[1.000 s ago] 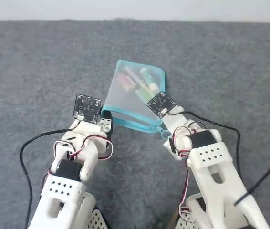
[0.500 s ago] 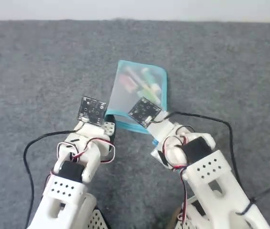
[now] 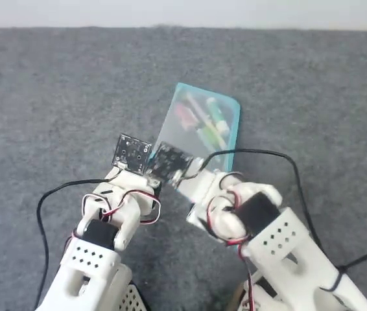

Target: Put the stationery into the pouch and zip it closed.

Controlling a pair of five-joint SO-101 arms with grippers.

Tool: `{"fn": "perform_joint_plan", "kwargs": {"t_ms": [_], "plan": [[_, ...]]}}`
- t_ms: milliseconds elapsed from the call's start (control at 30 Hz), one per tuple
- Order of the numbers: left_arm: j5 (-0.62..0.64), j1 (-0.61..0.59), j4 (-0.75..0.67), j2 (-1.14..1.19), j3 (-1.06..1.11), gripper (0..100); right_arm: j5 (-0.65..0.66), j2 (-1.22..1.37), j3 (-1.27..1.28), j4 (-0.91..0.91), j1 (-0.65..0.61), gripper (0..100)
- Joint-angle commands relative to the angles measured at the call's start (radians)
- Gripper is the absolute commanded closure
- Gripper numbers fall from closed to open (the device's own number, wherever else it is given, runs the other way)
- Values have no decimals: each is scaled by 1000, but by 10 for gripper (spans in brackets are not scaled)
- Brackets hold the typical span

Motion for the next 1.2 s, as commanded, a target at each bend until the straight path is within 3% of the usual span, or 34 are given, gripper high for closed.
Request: {"fn": "perform_joint_plan", "kwargs": {"t_ms": [0, 167, 267, 400, 567, 833, 1167], "plan": [[-8, 20, -41, -29, -12, 988, 25, 50, -69, -15, -90, 993], [-8, 12, -43, -29, -12, 988, 18, 76, -77, 13, -180, 987], [-8, 11, -43, -29, -12, 988, 18, 64, -77, 42, -176, 906], [26, -37, -46, -31, -18, 988, 3, 44, -63, 67, -7, 799], [103, -135, -46, -34, -44, 988, -34, 30, 64, -84, 159, 812], [126, -169, -48, -34, -44, 988, -41, -64, 387, -404, 159, 809], [126, -169, -48, -32, -44, 988, -279, -151, 437, -407, 61, 811]]}}
